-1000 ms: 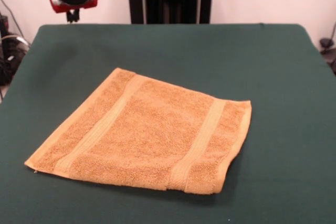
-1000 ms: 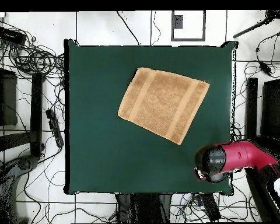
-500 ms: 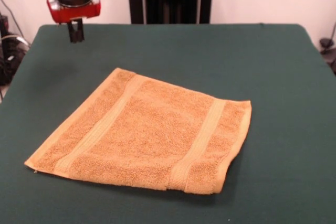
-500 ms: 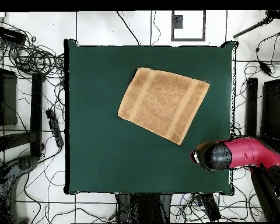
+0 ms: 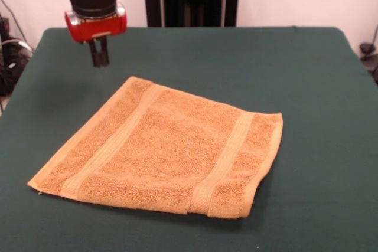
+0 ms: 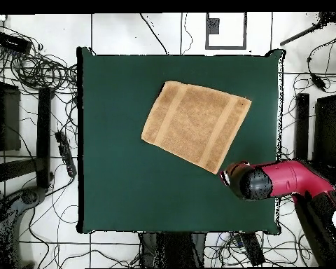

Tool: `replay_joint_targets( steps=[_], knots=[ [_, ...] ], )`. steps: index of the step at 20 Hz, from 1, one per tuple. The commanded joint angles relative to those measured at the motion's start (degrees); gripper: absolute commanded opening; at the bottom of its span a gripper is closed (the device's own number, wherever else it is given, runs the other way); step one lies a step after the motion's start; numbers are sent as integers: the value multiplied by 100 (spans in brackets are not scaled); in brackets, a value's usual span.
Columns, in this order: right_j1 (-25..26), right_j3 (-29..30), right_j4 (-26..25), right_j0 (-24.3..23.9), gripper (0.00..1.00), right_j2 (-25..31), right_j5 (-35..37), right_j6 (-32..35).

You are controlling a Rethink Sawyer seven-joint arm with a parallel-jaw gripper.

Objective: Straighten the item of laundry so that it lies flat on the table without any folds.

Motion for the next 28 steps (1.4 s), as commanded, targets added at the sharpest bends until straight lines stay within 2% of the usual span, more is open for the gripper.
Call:
replay_joint_targets(
  steps=[1, 10, 14, 21, 28],
  knots=[
    [683, 328, 38, 39, 0, 869, -1038, -894],
    [914, 135, -71, 178, 0, 766, -1296, -759],
    [890, 246, 1, 95, 0, 809, -1447, -623],
    [1055, 111, 176, 249, 0, 591, -958, -615],
    [1100, -343, 307, 818, 0, 83, -40, -500]
  ],
)
